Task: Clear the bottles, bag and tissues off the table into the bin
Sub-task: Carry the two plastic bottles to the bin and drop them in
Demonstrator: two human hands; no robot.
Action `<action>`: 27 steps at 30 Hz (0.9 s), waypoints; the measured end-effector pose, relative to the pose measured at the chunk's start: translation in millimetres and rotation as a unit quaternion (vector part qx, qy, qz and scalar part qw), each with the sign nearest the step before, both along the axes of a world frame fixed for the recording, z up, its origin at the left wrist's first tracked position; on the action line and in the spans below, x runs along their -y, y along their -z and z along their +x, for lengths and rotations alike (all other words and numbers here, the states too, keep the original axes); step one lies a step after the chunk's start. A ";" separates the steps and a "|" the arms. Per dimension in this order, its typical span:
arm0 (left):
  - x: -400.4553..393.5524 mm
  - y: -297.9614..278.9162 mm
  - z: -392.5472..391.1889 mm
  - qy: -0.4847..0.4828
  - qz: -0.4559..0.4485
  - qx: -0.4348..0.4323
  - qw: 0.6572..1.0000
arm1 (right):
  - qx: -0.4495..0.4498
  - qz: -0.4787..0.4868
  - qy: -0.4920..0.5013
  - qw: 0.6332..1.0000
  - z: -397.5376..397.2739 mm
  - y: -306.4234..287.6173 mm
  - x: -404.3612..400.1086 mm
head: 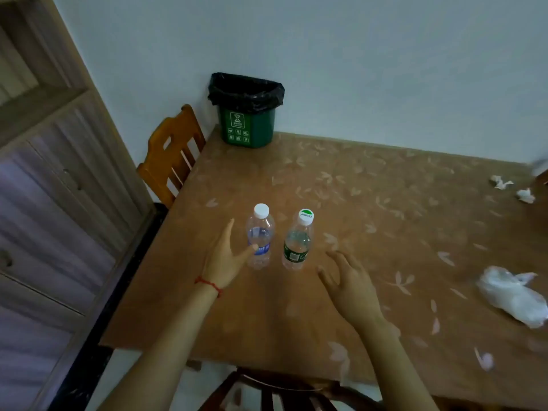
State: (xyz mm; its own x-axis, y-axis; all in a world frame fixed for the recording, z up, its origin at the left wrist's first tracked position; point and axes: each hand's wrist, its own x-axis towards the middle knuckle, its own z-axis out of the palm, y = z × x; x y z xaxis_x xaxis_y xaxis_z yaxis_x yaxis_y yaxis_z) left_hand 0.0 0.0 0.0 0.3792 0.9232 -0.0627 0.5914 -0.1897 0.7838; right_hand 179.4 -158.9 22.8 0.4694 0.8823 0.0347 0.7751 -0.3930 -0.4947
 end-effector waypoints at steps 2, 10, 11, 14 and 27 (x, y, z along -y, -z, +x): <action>-11.1 4.1 8.8 -0.021 -0.023 0.045 0.999 | -0.025 0.022 0.012 0.999 5.9 3.0 -4.1; -34.8 30.7 40.4 -0.018 -0.121 0.118 0.985 | -0.063 0.025 0.025 0.997 18.9 20.9 -13.9; -36.6 34.6 42.3 -0.021 -0.122 0.120 0.985 | -0.070 0.028 0.026 0.997 20.1 22.0 -15.5; -37.6 37.9 46.6 -0.038 -0.113 0.142 0.983 | -0.099 0.035 0.029 0.994 21.5 22.2 -22.6; -21.1 27.4 12.6 -0.068 -0.101 0.180 0.976 | -0.261 0.089 0.068 0.959 17.5 37.9 -75.4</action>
